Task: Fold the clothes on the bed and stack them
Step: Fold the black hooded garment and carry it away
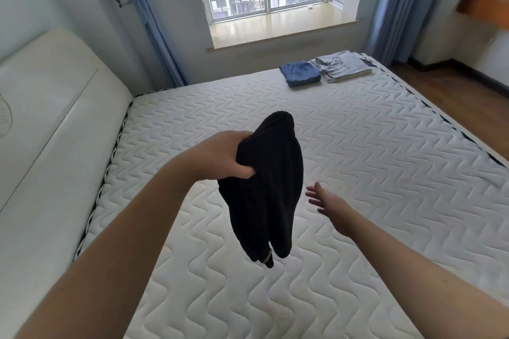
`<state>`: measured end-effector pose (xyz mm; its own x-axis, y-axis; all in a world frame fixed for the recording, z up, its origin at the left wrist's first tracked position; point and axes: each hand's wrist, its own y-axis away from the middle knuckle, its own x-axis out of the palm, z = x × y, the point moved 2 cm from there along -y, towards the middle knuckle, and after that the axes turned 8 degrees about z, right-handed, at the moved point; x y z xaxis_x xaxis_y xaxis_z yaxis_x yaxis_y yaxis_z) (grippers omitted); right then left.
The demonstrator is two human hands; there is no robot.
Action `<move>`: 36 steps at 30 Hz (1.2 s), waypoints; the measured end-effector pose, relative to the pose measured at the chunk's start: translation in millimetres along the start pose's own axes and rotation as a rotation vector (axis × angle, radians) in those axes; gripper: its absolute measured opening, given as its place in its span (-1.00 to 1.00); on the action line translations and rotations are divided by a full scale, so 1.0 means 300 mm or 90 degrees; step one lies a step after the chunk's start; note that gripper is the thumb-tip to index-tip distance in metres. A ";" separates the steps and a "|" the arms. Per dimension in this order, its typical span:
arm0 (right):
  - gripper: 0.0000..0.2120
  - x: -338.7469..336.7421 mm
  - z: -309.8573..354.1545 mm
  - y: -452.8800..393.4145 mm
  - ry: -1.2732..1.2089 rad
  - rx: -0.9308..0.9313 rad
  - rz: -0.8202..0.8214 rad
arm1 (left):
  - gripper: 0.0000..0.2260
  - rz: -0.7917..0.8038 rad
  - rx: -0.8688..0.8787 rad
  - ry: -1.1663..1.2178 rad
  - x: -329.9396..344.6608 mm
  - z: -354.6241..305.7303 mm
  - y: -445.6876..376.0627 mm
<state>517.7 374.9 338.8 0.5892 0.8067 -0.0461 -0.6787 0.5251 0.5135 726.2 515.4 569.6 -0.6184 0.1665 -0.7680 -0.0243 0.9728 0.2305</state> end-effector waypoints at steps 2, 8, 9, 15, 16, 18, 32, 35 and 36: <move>-0.41 0.000 -0.037 -0.023 -0.009 0.034 0.014 | -0.74 0.000 0.007 -0.022 -0.027 -0.030 -0.008; -0.23 -0.048 -0.120 -0.080 -0.106 0.092 0.009 | -0.69 -0.020 0.011 -0.096 -0.118 -0.099 -0.028; -0.23 -0.060 -0.129 -0.088 -0.119 0.093 0.010 | -0.68 -0.025 0.008 -0.109 -0.131 -0.107 -0.033; -0.22 -0.143 -0.147 -0.126 -0.159 0.077 -0.032 | -0.74 -0.062 -0.016 -0.152 -0.159 -0.126 -0.071; -0.19 -0.149 -0.149 -0.130 -0.146 0.079 -0.017 | -0.76 -0.071 -0.022 -0.157 -0.157 -0.128 -0.078; -0.19 -0.153 -0.153 -0.136 -0.123 0.100 0.024 | -0.79 -0.081 -0.034 -0.157 -0.151 -0.134 -0.091; -0.04 -0.157 -0.195 -0.158 -0.122 0.221 0.385 | -0.79 -0.117 -0.120 -0.099 -0.107 -0.084 -0.098; -0.23 -0.148 -0.189 -0.149 -0.265 0.216 0.495 | -0.78 -0.122 -0.137 -0.087 -0.104 -0.064 -0.086; -0.30 -0.144 -0.181 -0.147 -0.320 0.208 0.497 | -0.77 -0.124 -0.143 -0.085 -0.104 -0.056 -0.081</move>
<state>498.3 331.6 271.6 0.1966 0.6459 0.7377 -0.8468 -0.2674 0.4597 732.8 483.8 597.9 -0.4775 0.0142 -0.8785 -0.3144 0.9309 0.1859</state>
